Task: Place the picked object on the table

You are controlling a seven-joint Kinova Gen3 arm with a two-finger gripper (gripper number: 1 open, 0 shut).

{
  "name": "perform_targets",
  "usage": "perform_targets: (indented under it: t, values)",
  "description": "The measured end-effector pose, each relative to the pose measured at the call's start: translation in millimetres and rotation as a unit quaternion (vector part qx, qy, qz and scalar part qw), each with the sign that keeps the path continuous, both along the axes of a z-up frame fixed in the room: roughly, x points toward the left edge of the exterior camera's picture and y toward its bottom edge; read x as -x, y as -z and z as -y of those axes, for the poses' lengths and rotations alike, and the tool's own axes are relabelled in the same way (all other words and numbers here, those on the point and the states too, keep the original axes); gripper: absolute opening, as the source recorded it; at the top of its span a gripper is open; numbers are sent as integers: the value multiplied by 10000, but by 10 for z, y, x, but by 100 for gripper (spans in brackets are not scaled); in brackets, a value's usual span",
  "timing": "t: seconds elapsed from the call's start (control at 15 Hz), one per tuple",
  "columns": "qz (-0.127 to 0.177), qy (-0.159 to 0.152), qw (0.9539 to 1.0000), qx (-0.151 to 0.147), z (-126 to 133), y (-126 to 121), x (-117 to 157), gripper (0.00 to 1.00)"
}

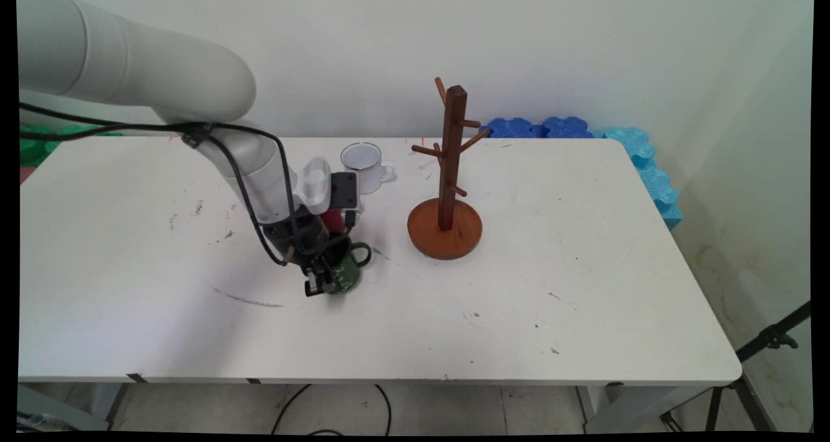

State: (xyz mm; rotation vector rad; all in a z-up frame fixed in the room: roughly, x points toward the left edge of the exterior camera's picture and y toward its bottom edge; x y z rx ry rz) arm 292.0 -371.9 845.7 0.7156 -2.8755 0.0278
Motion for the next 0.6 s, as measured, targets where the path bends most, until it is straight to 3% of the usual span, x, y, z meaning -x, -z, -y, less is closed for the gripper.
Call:
perform_targets:
  t: [0.07,0.13,0.6]
  values:
    - [-6,0,10000,-2,10,25,14,0]
    - [-11,0,10000,-2,18,44,27,100]
    - [-158,-11,9999,24,39,60,73,100]
